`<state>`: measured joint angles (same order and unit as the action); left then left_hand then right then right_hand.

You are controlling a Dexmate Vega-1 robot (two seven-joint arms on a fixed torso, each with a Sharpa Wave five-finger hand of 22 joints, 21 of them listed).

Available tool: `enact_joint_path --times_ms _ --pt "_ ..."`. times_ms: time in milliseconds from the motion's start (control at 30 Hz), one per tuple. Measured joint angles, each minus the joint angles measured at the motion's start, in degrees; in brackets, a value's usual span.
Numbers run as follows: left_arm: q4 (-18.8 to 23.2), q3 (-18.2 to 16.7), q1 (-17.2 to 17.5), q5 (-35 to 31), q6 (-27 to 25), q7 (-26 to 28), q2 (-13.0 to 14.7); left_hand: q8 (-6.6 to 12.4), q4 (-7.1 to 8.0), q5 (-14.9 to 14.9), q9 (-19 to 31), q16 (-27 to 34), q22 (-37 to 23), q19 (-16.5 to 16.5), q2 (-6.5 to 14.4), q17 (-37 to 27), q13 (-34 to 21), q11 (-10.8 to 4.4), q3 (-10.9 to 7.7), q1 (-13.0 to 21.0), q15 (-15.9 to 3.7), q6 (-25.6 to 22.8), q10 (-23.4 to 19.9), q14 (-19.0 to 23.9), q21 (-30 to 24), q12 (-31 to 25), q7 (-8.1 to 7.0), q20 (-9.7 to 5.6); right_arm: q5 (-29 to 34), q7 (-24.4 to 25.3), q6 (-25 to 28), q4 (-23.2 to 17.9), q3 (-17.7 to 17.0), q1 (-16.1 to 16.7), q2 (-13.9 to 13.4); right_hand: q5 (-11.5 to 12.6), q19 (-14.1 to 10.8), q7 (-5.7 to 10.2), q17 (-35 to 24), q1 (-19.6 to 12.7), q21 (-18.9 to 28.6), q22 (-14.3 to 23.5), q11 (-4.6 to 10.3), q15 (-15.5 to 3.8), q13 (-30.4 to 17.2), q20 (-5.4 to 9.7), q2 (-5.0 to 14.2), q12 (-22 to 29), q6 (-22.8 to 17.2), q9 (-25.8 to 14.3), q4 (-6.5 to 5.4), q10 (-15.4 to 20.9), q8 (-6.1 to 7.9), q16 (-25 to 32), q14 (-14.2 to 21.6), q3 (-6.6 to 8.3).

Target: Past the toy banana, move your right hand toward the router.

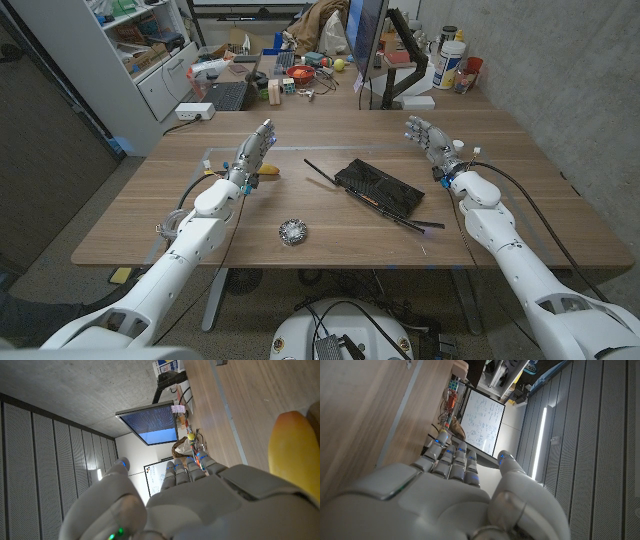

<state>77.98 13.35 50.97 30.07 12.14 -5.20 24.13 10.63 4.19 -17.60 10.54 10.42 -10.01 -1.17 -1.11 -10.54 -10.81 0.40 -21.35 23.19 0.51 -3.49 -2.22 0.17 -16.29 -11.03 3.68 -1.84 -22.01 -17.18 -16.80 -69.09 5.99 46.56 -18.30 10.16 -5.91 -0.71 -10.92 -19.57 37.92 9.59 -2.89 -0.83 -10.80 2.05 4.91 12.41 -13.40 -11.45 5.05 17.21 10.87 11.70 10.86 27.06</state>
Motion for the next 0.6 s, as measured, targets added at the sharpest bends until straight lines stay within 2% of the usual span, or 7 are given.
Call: enact_joint_path --times_ms 167,500,600 --pt "0.3 -0.3 0.3 -0.3 -0.3 -0.1 -0.1 0.00 0.00 0.0 0.0 0.0 0.0 0.0 0.2 0.0 0.0 0.00 0.00 0.2 0.00 0.0 0.0 0.0 0.4 0.0 0.00 0.00 0.9 -1.3 -0.7 0.7 -0.5 -0.4 0.1 0.0 0.0 0.00 0.0 -0.3 -0.2 0.0 0.00 -0.20 0.0 0.00 -0.30 0.0 0.0 0.0 0.42 0.0 0.00 0.0 0.2 0.08" --pt "0.8 -0.9 0.6 -0.7 -0.7 -0.4 -0.3 0.24 0.00 0.0 0.0 0.0 0.0 0.0 0.2 0.0 0.0 0.00 0.00 0.2 0.00 0.0 0.0 0.0 0.4 -0.2 0.00 0.00 2.2 -3.4 -2.6 1.7 -1.3 -1.0 0.1 0.0 0.0 0.20 0.0 -0.3 -0.7 0.0 0.03 -0.20 0.0 0.00 -0.30 0.0 0.2 0.0 0.42 0.0 0.00 0.0 0.2 0.08" --pt "1.0 -1.0 0.7 -0.7 -0.7 -0.4 -0.3 0.40 0.00 0.0 0.0 0.0 0.0 0.0 0.2 0.0 0.0 0.00 0.00 0.2 0.00 0.0 0.0 0.0 0.4 -0.2 0.00 0.01 2.4 -3.9 -3.1 1.7 -1.3 -1.0 0.1 0.0 0.0 0.75 0.0 -0.3 -0.9 0.0 0.22 -0.22 0.0 0.00 -0.30 0.0 0.3 0.0 0.42 0.2 0.00 0.0 0.2 0.08"
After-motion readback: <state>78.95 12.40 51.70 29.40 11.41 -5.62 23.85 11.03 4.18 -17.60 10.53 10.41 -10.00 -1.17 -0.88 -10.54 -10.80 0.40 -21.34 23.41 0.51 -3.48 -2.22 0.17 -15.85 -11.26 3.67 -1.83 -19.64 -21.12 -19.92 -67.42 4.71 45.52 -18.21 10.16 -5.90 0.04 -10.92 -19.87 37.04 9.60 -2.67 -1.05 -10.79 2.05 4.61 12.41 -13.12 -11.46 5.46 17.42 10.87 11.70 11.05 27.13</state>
